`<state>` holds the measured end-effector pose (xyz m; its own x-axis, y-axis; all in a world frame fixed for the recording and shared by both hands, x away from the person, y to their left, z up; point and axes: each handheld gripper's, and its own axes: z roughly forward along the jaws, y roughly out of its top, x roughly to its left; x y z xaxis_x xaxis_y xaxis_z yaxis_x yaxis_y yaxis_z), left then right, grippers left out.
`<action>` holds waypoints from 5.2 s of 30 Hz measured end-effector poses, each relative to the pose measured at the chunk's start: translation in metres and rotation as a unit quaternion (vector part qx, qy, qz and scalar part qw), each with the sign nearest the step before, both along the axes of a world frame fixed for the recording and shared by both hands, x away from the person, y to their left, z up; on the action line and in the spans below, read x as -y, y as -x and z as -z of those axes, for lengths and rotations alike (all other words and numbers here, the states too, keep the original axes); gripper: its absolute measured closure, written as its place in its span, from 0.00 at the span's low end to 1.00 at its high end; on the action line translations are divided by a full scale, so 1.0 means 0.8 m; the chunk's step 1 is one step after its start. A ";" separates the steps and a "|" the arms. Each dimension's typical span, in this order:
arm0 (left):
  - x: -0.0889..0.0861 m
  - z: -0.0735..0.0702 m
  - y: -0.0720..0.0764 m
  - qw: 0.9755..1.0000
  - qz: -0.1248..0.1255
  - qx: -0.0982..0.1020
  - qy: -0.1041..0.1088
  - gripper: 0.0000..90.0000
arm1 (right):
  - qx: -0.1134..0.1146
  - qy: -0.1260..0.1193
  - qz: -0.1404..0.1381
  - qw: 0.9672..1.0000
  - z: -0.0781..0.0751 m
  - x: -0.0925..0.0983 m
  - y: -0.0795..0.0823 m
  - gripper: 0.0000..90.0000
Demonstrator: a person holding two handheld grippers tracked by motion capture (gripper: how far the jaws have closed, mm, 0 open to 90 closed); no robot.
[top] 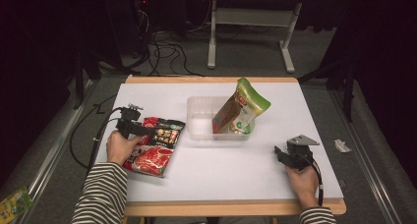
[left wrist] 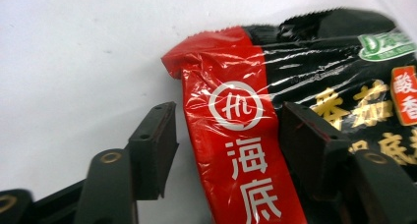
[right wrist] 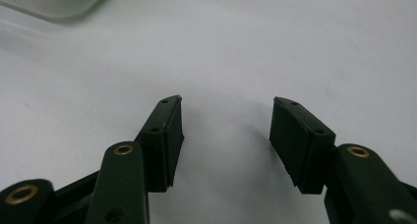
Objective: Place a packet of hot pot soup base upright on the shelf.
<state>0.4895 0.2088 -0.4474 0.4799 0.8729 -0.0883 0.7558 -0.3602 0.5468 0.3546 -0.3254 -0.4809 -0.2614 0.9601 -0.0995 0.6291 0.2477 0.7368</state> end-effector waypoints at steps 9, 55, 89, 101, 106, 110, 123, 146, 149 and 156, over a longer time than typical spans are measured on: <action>-0.005 0.007 -0.004 0.999 -0.005 -0.022 0.030 0.50 | 0.003 0.000 0.002 1.000 0.000 -0.001 0.000 0.52; -0.029 -0.048 0.023 0.995 -0.004 -0.013 0.094 1.00 | 0.007 0.014 -0.001 1.000 0.000 -0.003 0.002 0.52; -0.028 -0.126 0.089 0.990 0.044 0.087 0.099 1.00 | 0.007 0.013 -0.001 1.000 0.000 -0.003 0.002 0.52; -0.030 -0.146 0.104 0.987 0.047 0.114 0.104 1.00 | 0.007 0.014 -0.001 1.000 0.000 -0.003 0.002 0.52; -0.027 -0.152 0.106 0.986 0.049 0.120 0.103 1.00 | 0.007 0.014 -0.001 1.000 0.000 -0.003 0.002 0.52; -0.024 -0.157 0.109 0.985 0.050 0.128 0.105 1.00 | 0.007 0.014 -0.001 1.000 0.000 -0.003 0.002 0.52; -0.015 -0.171 0.113 0.983 0.057 0.138 0.112 1.00 | 0.006 0.013 -0.001 1.000 0.000 -0.003 0.002 0.52; 0.001 -0.187 0.116 0.977 0.077 0.138 0.144 1.00 | 0.007 0.014 -0.002 1.000 0.000 -0.003 0.002 0.52; 0.004 -0.190 0.117 0.976 0.082 0.139 0.146 1.00 | 0.007 0.014 -0.001 1.000 0.000 -0.003 0.002 0.52; 0.012 -0.202 0.119 0.973 0.089 0.144 0.155 1.00 | 0.008 0.014 -0.002 1.000 0.000 -0.003 0.002 0.52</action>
